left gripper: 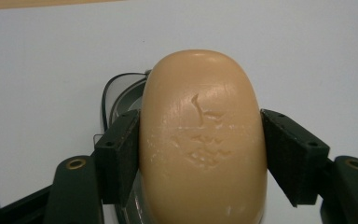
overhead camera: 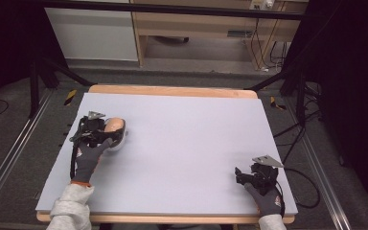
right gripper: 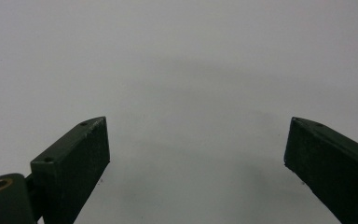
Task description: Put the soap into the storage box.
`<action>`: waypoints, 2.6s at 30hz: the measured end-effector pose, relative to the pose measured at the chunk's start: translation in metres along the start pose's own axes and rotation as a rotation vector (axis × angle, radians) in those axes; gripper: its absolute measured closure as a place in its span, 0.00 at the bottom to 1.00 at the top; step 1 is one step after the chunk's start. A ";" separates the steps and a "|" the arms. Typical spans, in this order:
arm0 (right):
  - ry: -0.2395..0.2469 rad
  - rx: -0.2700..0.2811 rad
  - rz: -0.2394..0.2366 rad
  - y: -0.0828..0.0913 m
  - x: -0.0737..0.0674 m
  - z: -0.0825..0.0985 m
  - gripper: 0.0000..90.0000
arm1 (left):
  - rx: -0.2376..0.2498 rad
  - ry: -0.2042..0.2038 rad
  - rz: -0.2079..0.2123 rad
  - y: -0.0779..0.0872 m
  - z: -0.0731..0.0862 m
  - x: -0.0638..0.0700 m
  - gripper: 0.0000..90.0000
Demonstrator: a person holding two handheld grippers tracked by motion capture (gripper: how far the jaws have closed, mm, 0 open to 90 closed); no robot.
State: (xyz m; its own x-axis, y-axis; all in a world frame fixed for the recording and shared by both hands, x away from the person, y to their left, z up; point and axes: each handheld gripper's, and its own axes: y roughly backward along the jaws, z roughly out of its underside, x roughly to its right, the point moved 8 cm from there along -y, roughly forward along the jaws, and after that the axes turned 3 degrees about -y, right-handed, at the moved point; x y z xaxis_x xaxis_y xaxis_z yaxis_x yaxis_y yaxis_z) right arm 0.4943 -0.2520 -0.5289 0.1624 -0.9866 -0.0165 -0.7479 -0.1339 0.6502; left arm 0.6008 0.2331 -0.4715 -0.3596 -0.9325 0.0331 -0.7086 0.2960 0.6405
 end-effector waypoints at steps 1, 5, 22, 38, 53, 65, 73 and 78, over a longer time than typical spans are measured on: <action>0.000 0.000 0.000 0.000 0.000 0.000 0.08 | -0.005 0.000 -0.001 -0.001 0.001 0.000 0.35; 0.005 0.001 -0.001 0.000 0.000 0.000 0.08 | -0.016 -0.002 -0.007 -0.005 0.004 -0.001 0.35; 0.007 0.000 -0.003 0.000 0.000 0.000 0.08 | -0.026 0.019 -0.002 -0.010 0.008 -0.004 0.35; 0.008 -0.002 -0.006 0.000 -0.001 0.000 0.07 | -0.023 0.025 -0.015 -0.010 0.009 -0.004 0.33; 0.005 0.002 -0.008 0.000 -0.001 0.000 0.07 | 0.011 0.004 -0.013 -0.003 0.004 0.001 0.31; -0.002 0.011 -0.007 0.002 0.000 -0.001 0.07 | 0.076 -0.007 0.047 0.017 -0.003 0.017 0.32; -0.013 0.021 -0.005 0.004 0.002 -0.003 0.07 | 0.098 -0.044 0.099 0.034 0.010 0.035 0.33; -0.015 0.020 -0.002 0.005 0.004 -0.002 0.07 | 0.101 -0.049 0.098 0.040 0.019 0.039 0.33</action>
State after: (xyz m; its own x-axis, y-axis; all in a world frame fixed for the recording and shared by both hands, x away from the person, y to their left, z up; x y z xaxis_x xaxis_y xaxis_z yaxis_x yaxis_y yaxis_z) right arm 0.4928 -0.2568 -0.5245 0.1542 -0.9876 -0.0288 -0.7605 -0.1372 0.6347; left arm 0.5466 0.2124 -0.4587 -0.4575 -0.8877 0.0525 -0.7253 0.4066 0.5555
